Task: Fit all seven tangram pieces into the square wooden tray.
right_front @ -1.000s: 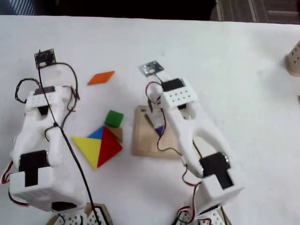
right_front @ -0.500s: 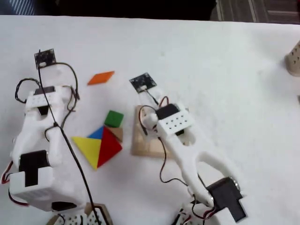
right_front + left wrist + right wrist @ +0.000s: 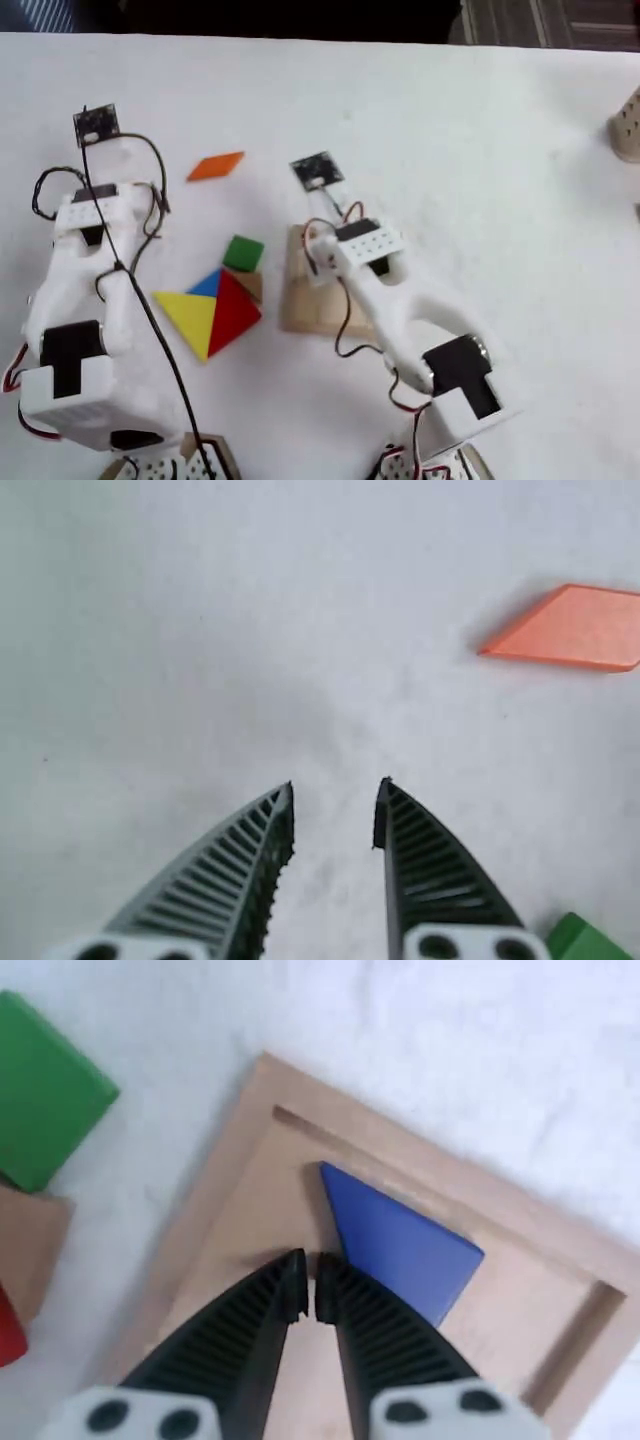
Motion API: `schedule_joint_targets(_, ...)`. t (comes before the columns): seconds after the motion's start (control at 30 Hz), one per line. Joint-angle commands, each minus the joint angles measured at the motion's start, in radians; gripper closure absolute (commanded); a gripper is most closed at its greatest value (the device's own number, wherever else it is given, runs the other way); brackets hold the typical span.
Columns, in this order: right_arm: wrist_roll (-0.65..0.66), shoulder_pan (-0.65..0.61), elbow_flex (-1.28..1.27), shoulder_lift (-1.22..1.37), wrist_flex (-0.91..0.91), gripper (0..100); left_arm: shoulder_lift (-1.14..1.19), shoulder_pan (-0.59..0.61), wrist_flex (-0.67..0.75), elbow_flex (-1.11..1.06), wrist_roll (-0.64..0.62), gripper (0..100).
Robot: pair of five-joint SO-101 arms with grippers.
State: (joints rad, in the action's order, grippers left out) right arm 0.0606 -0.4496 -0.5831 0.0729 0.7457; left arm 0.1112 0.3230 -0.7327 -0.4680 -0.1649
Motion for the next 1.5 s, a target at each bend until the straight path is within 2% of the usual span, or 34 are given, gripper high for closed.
schedule_joint_targets(0.0, -0.011, 0.073, 0.043, -0.008, 0.008, 98.1, -0.056, 0.01, 0.018, 0.005, -0.009, 85)
schedule_joint_targets(0.67, -0.011, 0.248, 0.071, -0.016, 0.016, 98.1, -0.056, 0.01, 0.018, 0.005, -0.009, 85)
schedule_joint_targets(0.77, -0.009, 0.245, 0.087, -0.028, 0.087, 98.1, -0.056, 0.01, 0.018, 0.005, -0.009, 85)
schedule_joint_targets(0.93, 0.041, 0.196, 0.094, -0.174, 0.298, 98.1, -0.056, 0.01, 0.018, 0.005, -0.009, 85)
schedule_joint_targets(1.17, 0.054, 0.189, -0.198, -0.535, 0.236, 98.1, -0.056, 0.01, 0.018, 0.005, -0.009, 85)
schedule_joint_targets(1.33, 0.141, 0.28, -0.342, -0.639, 0.229, 97.8, -0.056, 0.01, 0.015, 0.003, -0.009, 85)
schedule_joint_targets(1.47, 0.173, 0.43, -0.359, -0.641, 0.228, 97.8, -0.065, 0.004, 0.017, -0.023, -0.009, 85)
